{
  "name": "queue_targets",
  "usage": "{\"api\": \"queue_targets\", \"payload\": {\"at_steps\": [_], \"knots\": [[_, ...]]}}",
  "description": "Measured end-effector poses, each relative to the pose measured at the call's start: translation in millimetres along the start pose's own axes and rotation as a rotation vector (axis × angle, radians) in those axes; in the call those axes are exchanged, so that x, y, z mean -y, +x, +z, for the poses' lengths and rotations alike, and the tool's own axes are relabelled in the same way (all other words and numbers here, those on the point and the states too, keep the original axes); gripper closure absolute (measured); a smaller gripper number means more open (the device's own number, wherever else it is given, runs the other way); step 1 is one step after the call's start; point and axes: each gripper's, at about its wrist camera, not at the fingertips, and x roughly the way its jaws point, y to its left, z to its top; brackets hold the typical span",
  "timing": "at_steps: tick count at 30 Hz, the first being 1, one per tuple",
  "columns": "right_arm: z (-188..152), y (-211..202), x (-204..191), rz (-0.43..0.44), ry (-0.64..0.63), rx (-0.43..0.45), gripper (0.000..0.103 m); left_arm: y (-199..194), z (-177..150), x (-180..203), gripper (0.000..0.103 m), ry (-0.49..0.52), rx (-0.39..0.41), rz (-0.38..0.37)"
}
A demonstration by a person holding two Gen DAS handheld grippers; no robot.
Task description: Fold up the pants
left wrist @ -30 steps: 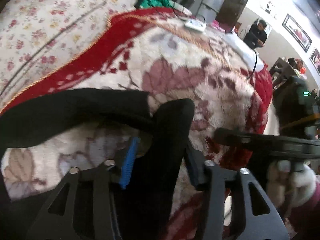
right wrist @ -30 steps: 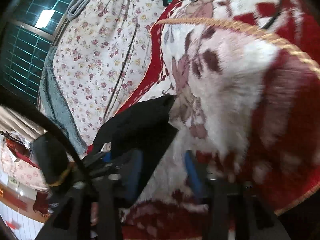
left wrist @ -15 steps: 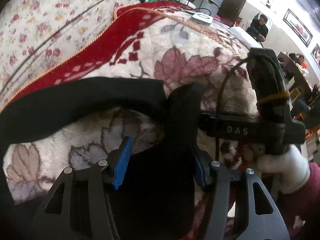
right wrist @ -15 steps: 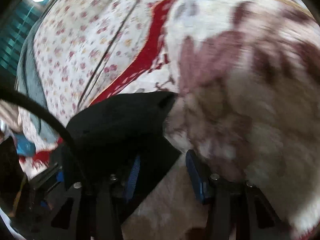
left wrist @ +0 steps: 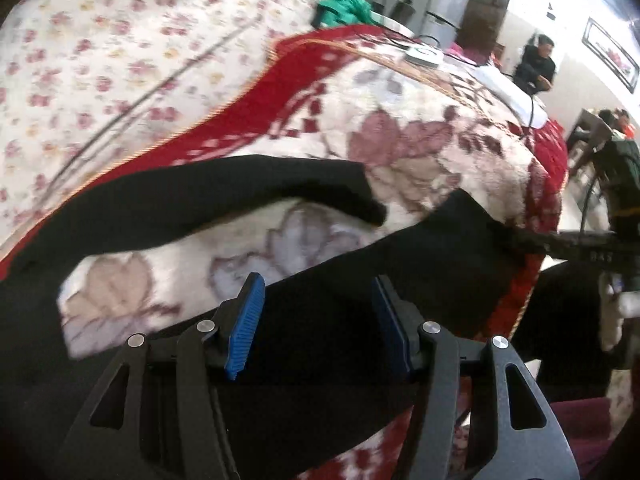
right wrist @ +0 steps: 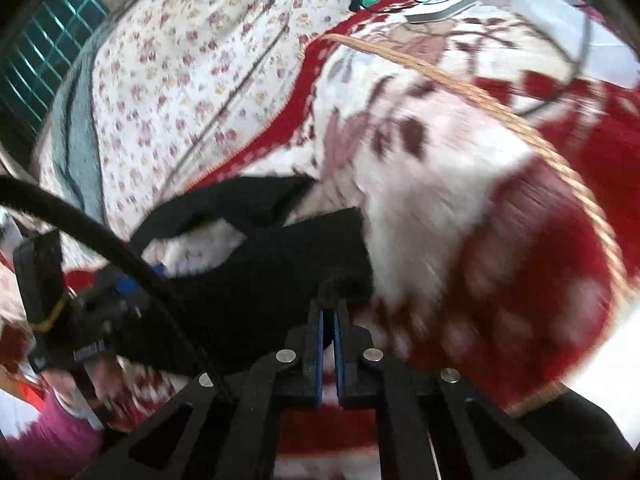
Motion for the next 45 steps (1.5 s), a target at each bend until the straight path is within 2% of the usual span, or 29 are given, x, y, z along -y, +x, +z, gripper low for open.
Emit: {"api": "queue_targets", "payload": {"at_steps": [3,4,5,7,10,11,12,14,19,23,25,27,29,32,33,35,37,39,41,45], "knots": [[-8.7,26.4,0.5,-0.109,-0.058,-0.134,0.098,7.6,-11.5,-7.4,0.048,-0.036,-0.027,0.018],[-8.7,29.4,2.4,-0.104,-0.043,-0.142,0.098,11.1,-14.0,-10.5,0.048,-0.047,-0.043,0.024],[-6.6,26.0,5.5,-0.085,-0.010,-0.130,0.097,15.5,-18.3,-13.8,0.048,-0.066,-0.063,0.029],[2.1,10.2,5.6,-0.053,0.024,-0.082,0.094,11.3,-24.6,-19.7,0.048,-0.100,-0.052,0.015],[16.4,-18.1,-12.6,-0.068,-0.056,0.030,0.087,-5.5,-29.6,-29.6,0.048,-0.162,-0.031,-0.020],[20.9,-23.8,-19.2,-0.047,-0.077,0.055,0.080,-16.5,-33.2,-37.6,0.048,-0.197,-0.014,-0.023],[27.3,-26.4,-27.9,0.003,-0.095,0.080,0.069,-25.2,-36.9,-43.6,0.048,-0.220,-0.001,-0.017],[38.6,-19.5,-42.1,0.090,-0.114,0.096,0.059,-40.4,-43.9,-56.3,0.048,-0.264,0.013,0.020],[54.9,29.4,-89.3,0.234,-0.138,0.045,0.059,-83.5,-72.8,-93.5,0.048,-0.406,0.082,0.156],[61.6,71.4,-119.3,0.350,-0.098,-0.019,0.059,-98.3,-102.6,-122.4,0.048,-0.495,0.076,0.234],[66.5,92.2,-135.1,0.398,-0.084,-0.050,0.059,-103.9,-112.4,-137.2,0.048,-0.544,0.078,0.244],[66.6,104.3,-149.3,0.402,-0.091,-0.067,0.059,-112.4,-117.0,-156.9,0.048,-0.614,0.102,0.211],[69.2,116.9,-156.3,0.427,-0.070,-0.073,0.059,-119.5,-115.3,-175.5,0.047,-0.673,0.122,0.201],[71.3,131.6,-143.7,0.477,0.035,-0.082,0.054,-121.8,-107.0,-212.3,0.034,-0.799,0.152,0.162],[71.1,137.0,-137.1,0.473,0.078,-0.083,0.053,-121.5,-104.2,-221.5,0.033,-0.832,0.160,0.141],[71.6,145.4,-123.5,0.455,0.148,-0.088,0.050,-116.0,-95.3,-243.5,0.033,-0.900,0.158,0.115],[73.0,152.5,-110.4,0.453,0.209,-0.097,0.049,-105.5,-83.4,-259.8,0.033,-0.926,0.148,0.106],[76.4,159.1,-97.8,0.475,0.269,-0.101,0.049,-88.7,-72.1,-276.6,0.033,-0.966,0.121,0.085],[83.4,162.2,-93.2,0.483,0.287,-0.096,0.050,-72.2,-62.8,-290.4,0.033,-0.995,0.107,0.068],[98.6,172.7,-89.6,0.473,0.321,-0.081,0.050,-47.5,-49.1,-315.3,0.033,-1.058,0.100,0.088]]}}
